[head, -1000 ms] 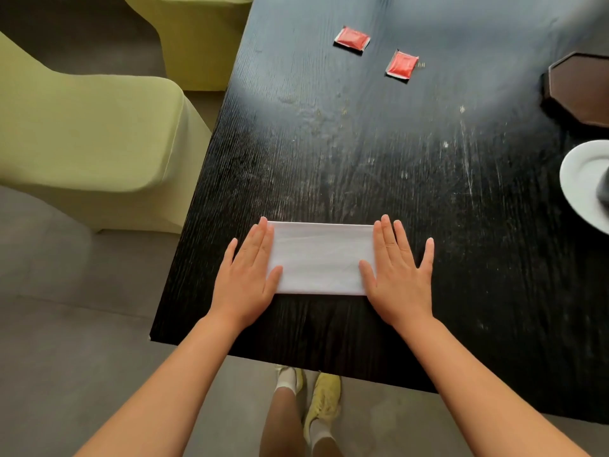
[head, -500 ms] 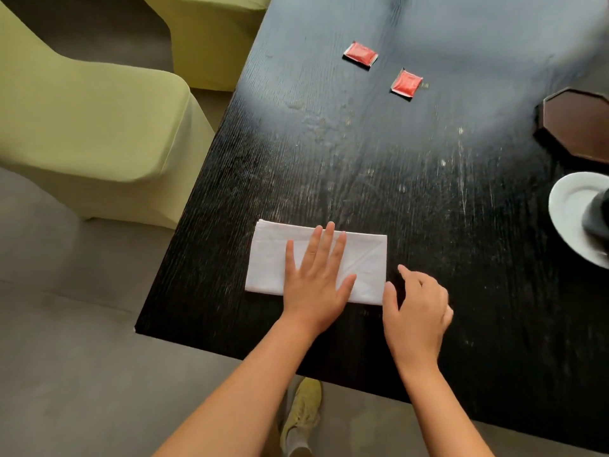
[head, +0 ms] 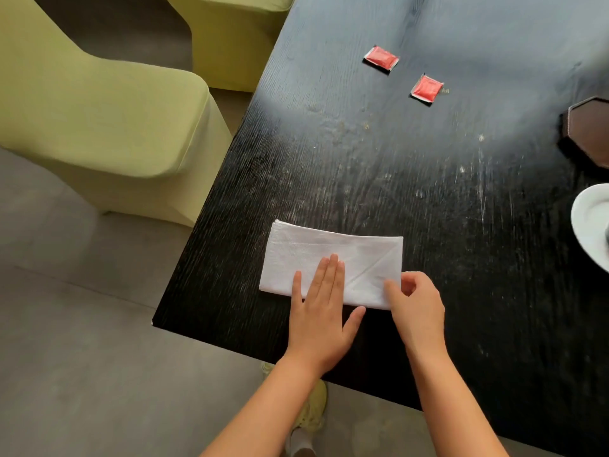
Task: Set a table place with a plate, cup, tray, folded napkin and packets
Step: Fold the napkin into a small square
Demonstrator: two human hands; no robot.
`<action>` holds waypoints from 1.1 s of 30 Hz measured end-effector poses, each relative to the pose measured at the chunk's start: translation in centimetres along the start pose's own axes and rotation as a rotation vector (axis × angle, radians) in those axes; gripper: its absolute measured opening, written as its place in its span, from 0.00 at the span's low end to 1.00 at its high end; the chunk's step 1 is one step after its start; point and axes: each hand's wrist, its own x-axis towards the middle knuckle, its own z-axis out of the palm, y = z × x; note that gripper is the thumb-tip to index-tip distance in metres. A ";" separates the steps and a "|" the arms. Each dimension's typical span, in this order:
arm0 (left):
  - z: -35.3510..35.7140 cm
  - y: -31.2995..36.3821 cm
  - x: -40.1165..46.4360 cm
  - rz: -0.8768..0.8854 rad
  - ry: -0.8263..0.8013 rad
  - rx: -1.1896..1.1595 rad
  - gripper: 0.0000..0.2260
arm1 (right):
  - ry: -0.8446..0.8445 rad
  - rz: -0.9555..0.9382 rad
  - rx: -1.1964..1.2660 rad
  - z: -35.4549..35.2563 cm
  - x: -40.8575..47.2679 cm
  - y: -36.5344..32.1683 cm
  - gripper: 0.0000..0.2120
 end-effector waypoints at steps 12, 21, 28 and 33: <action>-4.5 2.0 -1.5 -0.217 0.119 -0.976 0.39 | -0.267 -0.097 0.490 0.2 -2.7 -5.3 0.15; -6.2 0.7 -0.2 -0.573 0.484 -0.907 0.11 | -0.459 -0.271 0.406 3.1 -3.1 -6.4 0.13; -6.0 -2.9 -0.5 -0.589 0.520 -0.781 0.16 | -0.283 -0.729 -0.225 6.7 -0.9 -4.3 0.29; -4.4 -5.9 -1.1 -0.478 0.442 -0.277 0.22 | -0.224 -0.869 -0.631 8.7 0.1 -3.1 0.30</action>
